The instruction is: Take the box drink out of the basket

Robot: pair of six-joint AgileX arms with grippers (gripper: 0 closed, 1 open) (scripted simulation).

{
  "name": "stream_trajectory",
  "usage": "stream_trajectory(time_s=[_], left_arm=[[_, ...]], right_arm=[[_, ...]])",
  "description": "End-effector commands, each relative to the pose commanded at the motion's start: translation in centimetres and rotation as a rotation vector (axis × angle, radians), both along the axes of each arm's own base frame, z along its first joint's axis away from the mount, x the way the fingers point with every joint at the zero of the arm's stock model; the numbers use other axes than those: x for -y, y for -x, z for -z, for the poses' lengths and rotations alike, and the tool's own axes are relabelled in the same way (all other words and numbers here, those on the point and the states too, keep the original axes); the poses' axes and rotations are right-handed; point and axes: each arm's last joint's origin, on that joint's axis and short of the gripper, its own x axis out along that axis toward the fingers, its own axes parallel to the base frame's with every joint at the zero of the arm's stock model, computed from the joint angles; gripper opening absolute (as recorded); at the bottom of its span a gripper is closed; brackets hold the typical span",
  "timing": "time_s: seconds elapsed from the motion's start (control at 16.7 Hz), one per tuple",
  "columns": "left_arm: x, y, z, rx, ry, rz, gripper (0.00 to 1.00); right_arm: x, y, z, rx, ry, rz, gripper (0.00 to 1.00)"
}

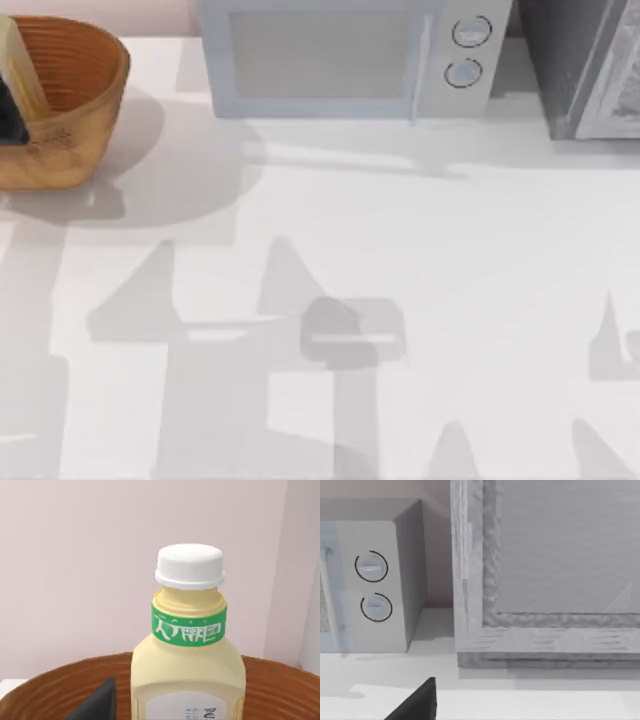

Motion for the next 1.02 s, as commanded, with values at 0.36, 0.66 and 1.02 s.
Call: stream_trajectory(time_s=[0.36, 0.66, 1.02], left_arm=[[-1.4, -6.4, 5.2, -0.002, -0.001, 0.013, 1.00], [-1.7, -8.3, 7.9, -0.004, 0.000, 0.020, 1.00], [-1.6, -8.3, 7.3, 0.014, -0.006, 0.021, 1.00]], right_arm=[[0.0, 0.0, 0.0, 0.000, 0.000, 0.000, 1.00], [0.0, 0.0, 0.0, 0.000, 0.000, 0.000, 1.00], [0.0, 0.0, 0.0, 0.000, 0.000, 0.000, 1.00]])
